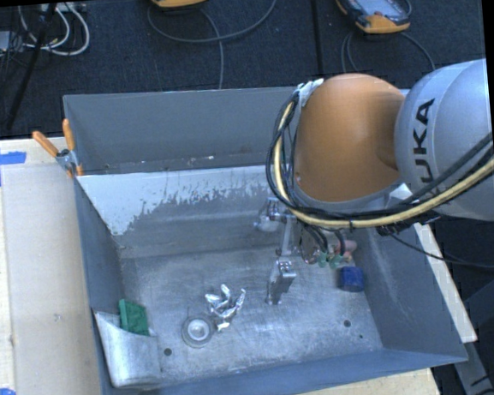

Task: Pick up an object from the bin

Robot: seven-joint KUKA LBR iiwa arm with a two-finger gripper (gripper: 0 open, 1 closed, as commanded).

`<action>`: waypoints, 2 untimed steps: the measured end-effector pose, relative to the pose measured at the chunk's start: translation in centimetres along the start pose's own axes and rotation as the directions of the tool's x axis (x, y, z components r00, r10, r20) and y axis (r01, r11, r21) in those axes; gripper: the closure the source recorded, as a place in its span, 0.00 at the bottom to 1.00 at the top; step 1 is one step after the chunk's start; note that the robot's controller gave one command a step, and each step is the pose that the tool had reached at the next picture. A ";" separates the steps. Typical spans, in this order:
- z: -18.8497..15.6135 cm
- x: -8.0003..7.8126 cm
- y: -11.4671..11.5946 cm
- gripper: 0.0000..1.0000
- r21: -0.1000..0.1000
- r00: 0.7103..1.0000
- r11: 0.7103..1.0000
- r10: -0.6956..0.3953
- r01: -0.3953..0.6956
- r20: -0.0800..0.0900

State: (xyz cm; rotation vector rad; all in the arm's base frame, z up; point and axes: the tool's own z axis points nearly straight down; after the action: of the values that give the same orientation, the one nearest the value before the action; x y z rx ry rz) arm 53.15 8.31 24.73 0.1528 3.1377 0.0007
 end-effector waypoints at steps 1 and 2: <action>7.8 5.9 1.5 0.00 0.002 0.997 0.997 -0.072 0.072 -0.014; 17.7 -0.7 0.4 0.00 -0.001 0.973 0.973 -0.230 0.230 0.002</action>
Offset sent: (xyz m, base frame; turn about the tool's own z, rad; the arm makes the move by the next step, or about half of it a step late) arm -0.0528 0.0201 -0.0729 -0.0728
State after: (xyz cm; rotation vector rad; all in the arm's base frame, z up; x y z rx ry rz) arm 53.91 8.65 7.00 -0.2108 3.1324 0.0020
